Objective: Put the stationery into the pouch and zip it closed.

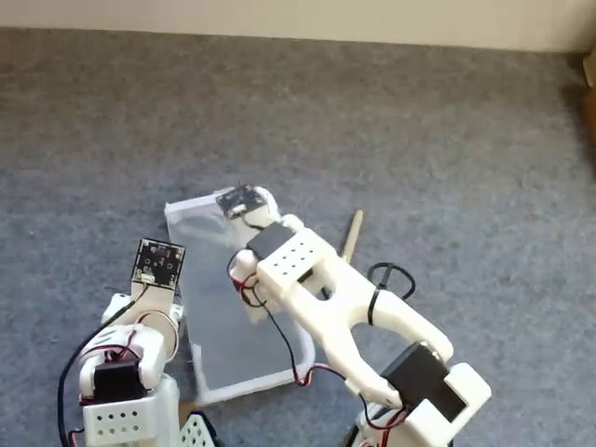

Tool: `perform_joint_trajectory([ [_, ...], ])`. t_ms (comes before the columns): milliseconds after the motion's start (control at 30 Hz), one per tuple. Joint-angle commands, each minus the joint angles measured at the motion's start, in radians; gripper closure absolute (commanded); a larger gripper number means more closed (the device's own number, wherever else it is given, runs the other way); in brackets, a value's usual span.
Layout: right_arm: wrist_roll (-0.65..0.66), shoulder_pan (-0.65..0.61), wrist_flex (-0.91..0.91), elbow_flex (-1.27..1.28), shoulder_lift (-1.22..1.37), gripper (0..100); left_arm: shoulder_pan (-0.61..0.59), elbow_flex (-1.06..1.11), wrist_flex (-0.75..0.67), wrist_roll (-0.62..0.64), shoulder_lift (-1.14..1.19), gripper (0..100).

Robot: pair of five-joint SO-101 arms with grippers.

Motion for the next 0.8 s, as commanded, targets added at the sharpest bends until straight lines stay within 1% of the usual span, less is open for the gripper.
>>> perform_joint_trajectory([
  [0, -0.002, 0.033, 0.050, -0.062, 0.001, 80.4, 0.027, -0.005, -0.020, -0.003, -0.008, 86],
  [133, -0.002, 0.024, 0.035, -0.064, -0.001, 80.3, 0.024, -0.005, -0.020, -0.003, -0.008, 86],
  [200, 0.002, 0.039, 0.061, -0.065, -0.007, 80.3, 0.021, -0.005, -0.018, -0.003, -0.008, 86],
  [367, 0.121, 0.094, 0.133, -0.068, -0.007, 80.3, 0.024, -0.005, -0.018, -0.003, -0.008, 86],
  [467, 0.124, 0.096, 0.128, -0.065, 0.002, 80.3, 0.027, 0.002, -0.020, -0.005, -0.008, 86],
  [567, 0.124, 0.094, 0.081, -0.061, 0.002, 80.3, 0.051, 0.008, -0.029, -0.005, -0.008, 86],
  [667, 0.124, 0.064, 0.044, -0.058, 0.004, 80.3, 0.064, 0.008, -0.032, -0.005, -0.008, 86],
  [767, 0.124, -0.001, 0.048, -0.054, 0.004, 80.3, 0.062, 0.008, -0.032, -0.005, -0.008, 86],
])
